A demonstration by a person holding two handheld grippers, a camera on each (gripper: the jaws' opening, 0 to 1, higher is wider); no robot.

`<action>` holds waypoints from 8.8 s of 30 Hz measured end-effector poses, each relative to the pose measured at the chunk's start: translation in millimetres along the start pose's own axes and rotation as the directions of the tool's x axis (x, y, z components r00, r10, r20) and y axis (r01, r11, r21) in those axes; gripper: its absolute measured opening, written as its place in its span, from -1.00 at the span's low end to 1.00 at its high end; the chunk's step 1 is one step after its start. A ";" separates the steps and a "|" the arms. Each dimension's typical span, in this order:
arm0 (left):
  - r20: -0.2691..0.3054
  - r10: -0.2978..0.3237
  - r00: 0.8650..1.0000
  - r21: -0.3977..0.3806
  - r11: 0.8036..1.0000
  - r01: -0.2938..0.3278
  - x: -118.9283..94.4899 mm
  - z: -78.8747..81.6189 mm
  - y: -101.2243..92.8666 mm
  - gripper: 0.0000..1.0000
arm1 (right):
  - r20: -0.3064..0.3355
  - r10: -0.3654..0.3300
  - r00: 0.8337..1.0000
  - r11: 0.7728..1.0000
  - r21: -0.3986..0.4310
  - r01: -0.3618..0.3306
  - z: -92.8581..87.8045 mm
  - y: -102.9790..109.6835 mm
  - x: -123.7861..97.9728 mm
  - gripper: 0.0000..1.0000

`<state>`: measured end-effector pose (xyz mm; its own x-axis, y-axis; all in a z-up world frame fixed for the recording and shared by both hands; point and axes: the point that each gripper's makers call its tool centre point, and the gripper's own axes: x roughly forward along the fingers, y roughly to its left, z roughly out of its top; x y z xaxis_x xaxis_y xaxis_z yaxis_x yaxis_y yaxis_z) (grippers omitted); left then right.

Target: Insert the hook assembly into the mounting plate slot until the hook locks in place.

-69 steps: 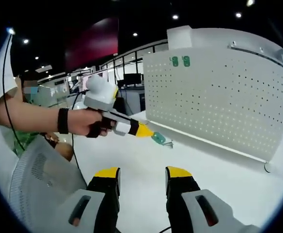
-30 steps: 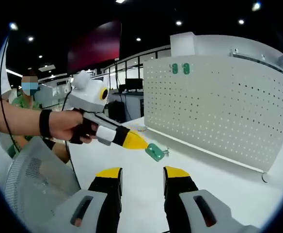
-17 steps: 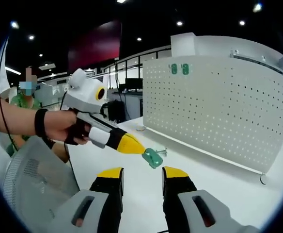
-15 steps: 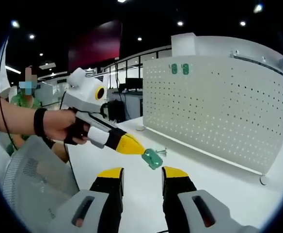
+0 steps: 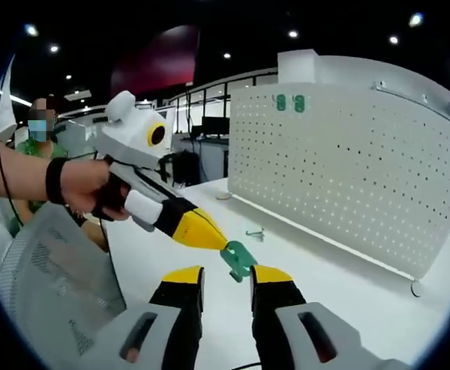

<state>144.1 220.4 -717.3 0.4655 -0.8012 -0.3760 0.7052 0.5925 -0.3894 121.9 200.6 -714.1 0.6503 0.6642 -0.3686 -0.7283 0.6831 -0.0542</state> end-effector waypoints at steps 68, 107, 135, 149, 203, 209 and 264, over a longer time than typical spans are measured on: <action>0.030 -0.044 0.999 0.022 0.999 0.043 -6.8 4.1 -13.2 -0.84 | -0.107 -0.081 0.991 0.930 -0.366 0.037 -5.6 4.5 -0.6 -0.99; 0.175 0.053 0.983 0.125 0.989 -0.075 -39.7 -8.8 -13.6 -0.25 | 0.017 -0.225 0.974 0.967 -0.116 0.225 25.9 -32.4 3.3 -0.98; 0.234 0.150 0.961 0.224 0.953 -0.203 -77.5 -11.3 -3.6 0.32 | 0.118 -0.292 0.949 0.954 -0.034 0.297 82.2 -59.7 27.6 -0.98; 0.239 0.151 0.959 0.247 0.946 -0.210 -79.6 -7.0 -2.4 0.34 | 0.177 -0.317 0.932 0.945 -0.018 0.325 115.3 -85.9 35.1 -0.98; 0.252 0.128 0.959 0.276 0.940 -0.198 -85.8 2.2 -8.9 0.39 | 0.268 -0.385 0.883 0.915 -0.013 0.403 204.1 -135.9 71.0 -0.98; 0.248 0.130 0.960 0.276 0.940 -0.199 -84.5 -0.4 -9.5 0.39 | 0.274 -0.396 0.876 0.911 -0.004 0.413 209.8 -143.2 71.5 -0.98; 0.280 0.169 0.945 0.232 0.943 -0.238 -110.2 -2.5 17.5 0.43 | 0.272 -0.493 0.826 0.870 0.139 0.474 253.1 -192.3 117.3 -0.98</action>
<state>103.8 319.3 -684.8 0.7089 -0.6803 -0.1861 0.6785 0.7298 -0.0832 392.9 224.1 -512.1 0.9554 0.2944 -0.0253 -0.2954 0.9508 -0.0929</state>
